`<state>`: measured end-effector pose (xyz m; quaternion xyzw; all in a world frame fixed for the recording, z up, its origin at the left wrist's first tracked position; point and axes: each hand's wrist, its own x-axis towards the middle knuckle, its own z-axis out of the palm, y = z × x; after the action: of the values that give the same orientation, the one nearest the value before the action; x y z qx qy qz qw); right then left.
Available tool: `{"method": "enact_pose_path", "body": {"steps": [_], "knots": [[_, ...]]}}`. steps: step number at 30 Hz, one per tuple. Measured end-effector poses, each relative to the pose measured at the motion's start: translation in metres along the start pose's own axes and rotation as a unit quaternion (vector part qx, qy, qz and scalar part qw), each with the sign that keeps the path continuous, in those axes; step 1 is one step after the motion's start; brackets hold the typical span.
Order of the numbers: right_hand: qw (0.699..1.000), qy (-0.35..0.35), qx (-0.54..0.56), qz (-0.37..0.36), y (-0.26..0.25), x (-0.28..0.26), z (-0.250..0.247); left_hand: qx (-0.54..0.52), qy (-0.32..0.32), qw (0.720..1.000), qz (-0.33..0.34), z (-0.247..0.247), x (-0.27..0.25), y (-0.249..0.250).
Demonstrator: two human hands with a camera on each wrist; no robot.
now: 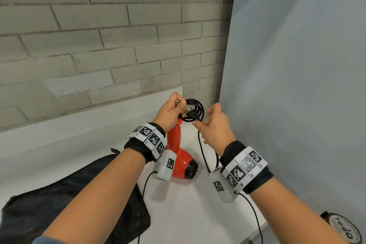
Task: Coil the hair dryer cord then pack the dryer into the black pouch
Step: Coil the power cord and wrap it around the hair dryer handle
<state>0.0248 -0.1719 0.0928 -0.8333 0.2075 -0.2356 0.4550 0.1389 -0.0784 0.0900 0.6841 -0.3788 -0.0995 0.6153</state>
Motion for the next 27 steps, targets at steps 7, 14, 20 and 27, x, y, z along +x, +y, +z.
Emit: {"method": "enact_pose_path", "body": {"steps": [7, 14, 20, 27], "knots": [[1.000, 0.024, -0.002, 0.002, -0.009, 0.014, 0.006, -0.004, -0.014, 1.000, -0.016, -0.013, 0.000, -0.002], [0.999, -0.006, -0.009, -0.053, -0.010, 0.013, 0.018, -0.004, -0.012, 1.000, 0.015, -0.012, 0.001, -0.007], [0.997, -0.012, -0.018, -0.068, -0.001, 0.014, 0.016, -0.020, 0.010, 1.000, 0.017, -0.014, 0.004, -0.010], [0.995, -0.087, -0.012, -0.053, 0.014, 0.035, 0.015, -0.026, -0.020, 0.999, 0.017, -0.020, 0.009, -0.015]]}}
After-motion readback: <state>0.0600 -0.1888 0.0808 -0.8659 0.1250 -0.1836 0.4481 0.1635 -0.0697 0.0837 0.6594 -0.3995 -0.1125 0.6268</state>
